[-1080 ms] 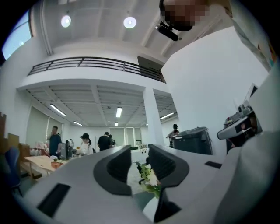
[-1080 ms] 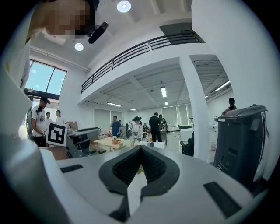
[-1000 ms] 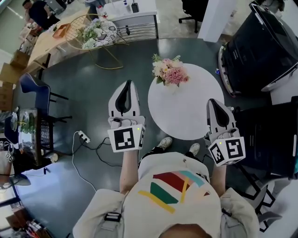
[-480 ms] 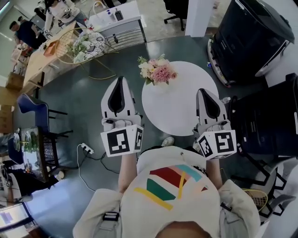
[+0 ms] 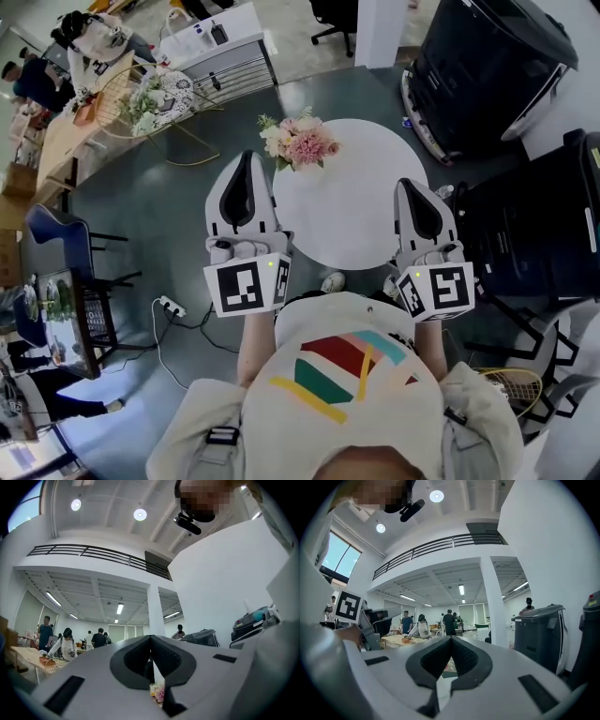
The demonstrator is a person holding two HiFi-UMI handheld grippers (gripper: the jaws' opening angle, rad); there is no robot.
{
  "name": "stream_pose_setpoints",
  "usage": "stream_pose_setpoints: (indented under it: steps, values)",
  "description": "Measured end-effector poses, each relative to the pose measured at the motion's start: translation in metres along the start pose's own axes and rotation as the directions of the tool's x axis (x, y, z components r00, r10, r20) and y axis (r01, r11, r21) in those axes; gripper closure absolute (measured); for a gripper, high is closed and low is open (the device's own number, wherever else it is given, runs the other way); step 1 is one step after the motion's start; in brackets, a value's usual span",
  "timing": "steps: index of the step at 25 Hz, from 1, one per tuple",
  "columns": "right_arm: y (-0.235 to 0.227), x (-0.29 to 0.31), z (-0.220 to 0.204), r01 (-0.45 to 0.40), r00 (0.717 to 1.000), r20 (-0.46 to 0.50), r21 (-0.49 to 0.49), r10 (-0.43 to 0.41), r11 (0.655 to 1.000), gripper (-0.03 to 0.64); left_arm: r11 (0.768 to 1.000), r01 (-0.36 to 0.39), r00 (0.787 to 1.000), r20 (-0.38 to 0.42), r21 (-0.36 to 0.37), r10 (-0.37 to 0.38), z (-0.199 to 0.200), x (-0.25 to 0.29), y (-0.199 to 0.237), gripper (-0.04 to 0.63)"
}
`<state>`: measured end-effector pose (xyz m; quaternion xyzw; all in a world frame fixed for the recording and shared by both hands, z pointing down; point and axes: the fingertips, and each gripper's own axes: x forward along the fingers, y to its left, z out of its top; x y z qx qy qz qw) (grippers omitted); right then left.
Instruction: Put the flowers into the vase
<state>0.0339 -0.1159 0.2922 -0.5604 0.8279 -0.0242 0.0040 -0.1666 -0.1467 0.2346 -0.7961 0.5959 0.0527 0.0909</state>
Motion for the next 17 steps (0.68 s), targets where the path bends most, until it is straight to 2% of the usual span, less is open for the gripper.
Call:
stream_pose_setpoints:
  steps: [17]
  values:
    - [0.021, 0.008, -0.005, -0.024, 1.000, -0.015, -0.027, 0.024, 0.999, 0.607, 1.000, -0.010, 1.000, -0.011, -0.016, 0.010, -0.013, -0.007, 0.025, 0.589]
